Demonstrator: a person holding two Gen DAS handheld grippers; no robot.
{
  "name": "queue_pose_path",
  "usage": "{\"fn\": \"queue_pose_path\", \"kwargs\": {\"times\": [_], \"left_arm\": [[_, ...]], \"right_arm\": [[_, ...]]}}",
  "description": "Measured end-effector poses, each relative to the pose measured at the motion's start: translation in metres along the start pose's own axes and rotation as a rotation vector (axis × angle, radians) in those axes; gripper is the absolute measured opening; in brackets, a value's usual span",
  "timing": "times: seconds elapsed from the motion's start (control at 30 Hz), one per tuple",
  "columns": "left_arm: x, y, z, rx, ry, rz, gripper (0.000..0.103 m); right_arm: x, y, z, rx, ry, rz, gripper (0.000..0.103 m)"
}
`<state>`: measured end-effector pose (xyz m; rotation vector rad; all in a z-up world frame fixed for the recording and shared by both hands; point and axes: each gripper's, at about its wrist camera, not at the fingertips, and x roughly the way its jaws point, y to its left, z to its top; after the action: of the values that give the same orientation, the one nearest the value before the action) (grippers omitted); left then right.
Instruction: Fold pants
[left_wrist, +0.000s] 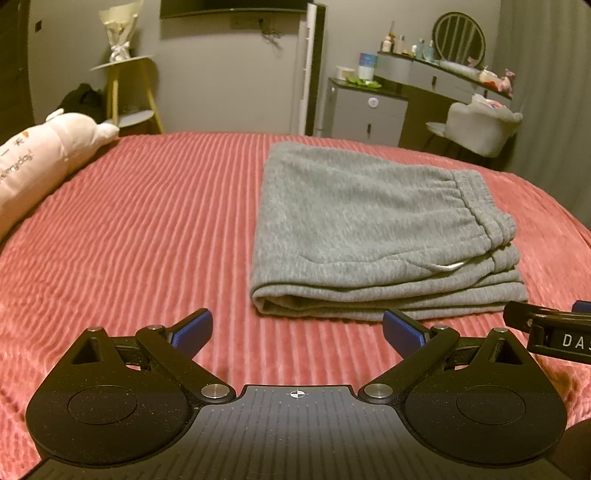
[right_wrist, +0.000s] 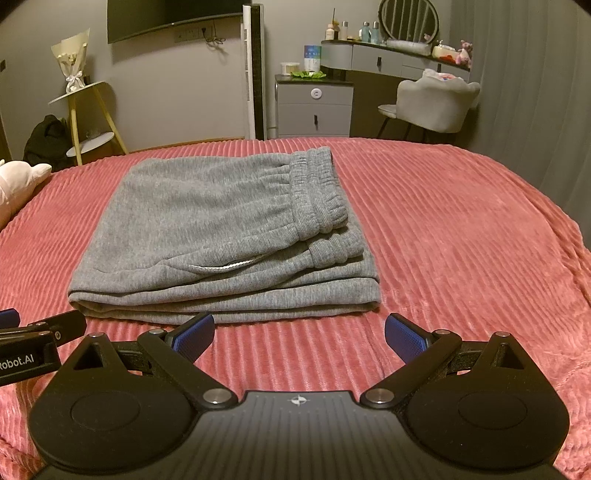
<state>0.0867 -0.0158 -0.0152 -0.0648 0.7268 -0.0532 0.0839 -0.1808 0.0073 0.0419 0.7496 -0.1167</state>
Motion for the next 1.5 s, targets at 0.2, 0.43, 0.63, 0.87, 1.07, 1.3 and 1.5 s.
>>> {"fn": "queue_pose_path", "kwargs": {"times": [0.2, 0.43, 0.63, 0.87, 1.07, 1.3, 1.5], "left_arm": [[0.0031, 0.0008, 0.0, 0.006, 0.005, 0.002, 0.101], [0.0047, 0.0013, -0.0008, 0.007, 0.007, 0.001, 0.101], [0.0056, 0.002, -0.0009, 0.001, 0.009, -0.008, 0.101], [0.0073, 0.0004, -0.0018, 0.02, 0.01, -0.011, 0.102], [0.0078, 0.001, -0.0015, 0.022, 0.006, -0.018, 0.102], [0.0099, 0.0038, -0.0016, 0.019, 0.002, -0.018, 0.102], [0.01, 0.005, -0.0006, 0.01, -0.004, -0.039, 0.102]], "right_arm": [[0.0005, 0.0002, -0.0003, -0.002, 0.002, -0.003, 0.099], [0.0021, -0.0004, 0.0002, 0.003, 0.01, -0.003, 0.099], [0.0028, -0.0008, 0.0005, 0.001, 0.013, -0.004, 0.099], [0.0042, -0.0015, 0.0003, 0.0, 0.017, -0.006, 0.099], [0.0063, -0.0019, 0.0002, -0.003, 0.021, -0.009, 0.099], [0.005, -0.0018, 0.0002, -0.012, 0.017, -0.014, 0.099], [0.0063, -0.0027, 0.0007, -0.014, 0.027, -0.014, 0.099]]}}
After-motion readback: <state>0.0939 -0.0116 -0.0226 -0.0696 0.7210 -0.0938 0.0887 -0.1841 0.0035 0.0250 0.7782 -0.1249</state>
